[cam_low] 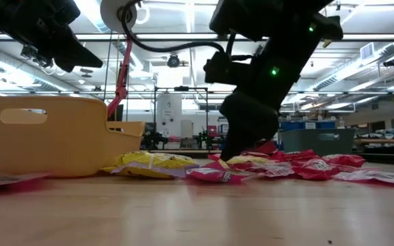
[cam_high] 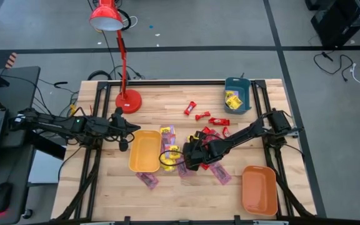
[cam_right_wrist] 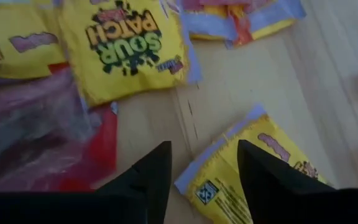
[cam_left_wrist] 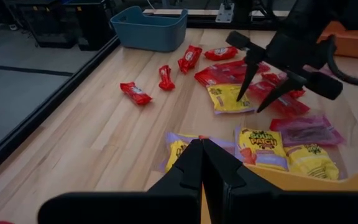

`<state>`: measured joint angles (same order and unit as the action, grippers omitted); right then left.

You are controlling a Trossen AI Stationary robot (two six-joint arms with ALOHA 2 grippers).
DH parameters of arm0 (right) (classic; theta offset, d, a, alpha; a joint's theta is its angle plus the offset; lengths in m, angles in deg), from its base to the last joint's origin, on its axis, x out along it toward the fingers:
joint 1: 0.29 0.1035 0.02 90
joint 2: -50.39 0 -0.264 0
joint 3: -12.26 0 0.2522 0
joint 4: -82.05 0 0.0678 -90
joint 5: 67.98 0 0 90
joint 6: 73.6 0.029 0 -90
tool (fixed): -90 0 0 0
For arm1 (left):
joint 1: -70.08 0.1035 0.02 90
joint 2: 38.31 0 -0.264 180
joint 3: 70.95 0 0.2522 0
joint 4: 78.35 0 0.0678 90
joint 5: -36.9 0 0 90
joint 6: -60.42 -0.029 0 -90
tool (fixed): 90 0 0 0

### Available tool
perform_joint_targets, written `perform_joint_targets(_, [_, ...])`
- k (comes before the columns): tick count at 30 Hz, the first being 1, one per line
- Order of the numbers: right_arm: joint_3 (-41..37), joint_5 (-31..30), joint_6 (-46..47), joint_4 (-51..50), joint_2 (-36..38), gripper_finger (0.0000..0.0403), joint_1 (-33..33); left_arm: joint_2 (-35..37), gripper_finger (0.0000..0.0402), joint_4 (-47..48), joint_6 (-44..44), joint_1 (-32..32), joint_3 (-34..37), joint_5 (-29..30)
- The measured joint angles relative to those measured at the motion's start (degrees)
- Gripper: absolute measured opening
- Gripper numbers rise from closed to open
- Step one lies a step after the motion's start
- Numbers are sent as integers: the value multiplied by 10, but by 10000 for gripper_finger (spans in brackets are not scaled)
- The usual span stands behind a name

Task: Sort candy
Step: Put the yellow candy pack into the blue bin

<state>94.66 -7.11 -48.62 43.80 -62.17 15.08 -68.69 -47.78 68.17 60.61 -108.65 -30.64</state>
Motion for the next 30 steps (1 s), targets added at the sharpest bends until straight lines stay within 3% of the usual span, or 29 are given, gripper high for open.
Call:
perform_joint_targets(15, [0,15,38,1,-34,156,-17,0,8,-2,0,0,0,0])
perform_joint_targets(19, [0,25,48,-1,-35,111,-20,0,8,-2,0,0,0,0])
perform_joint_targets(24, [0,29,38,0,-36,18,-22,0,8,-2,0,0,0,0])
perform_joint_targets(30, [-1,30,37,5,-36,2,-25,0,8,-2,0,0,0,0])
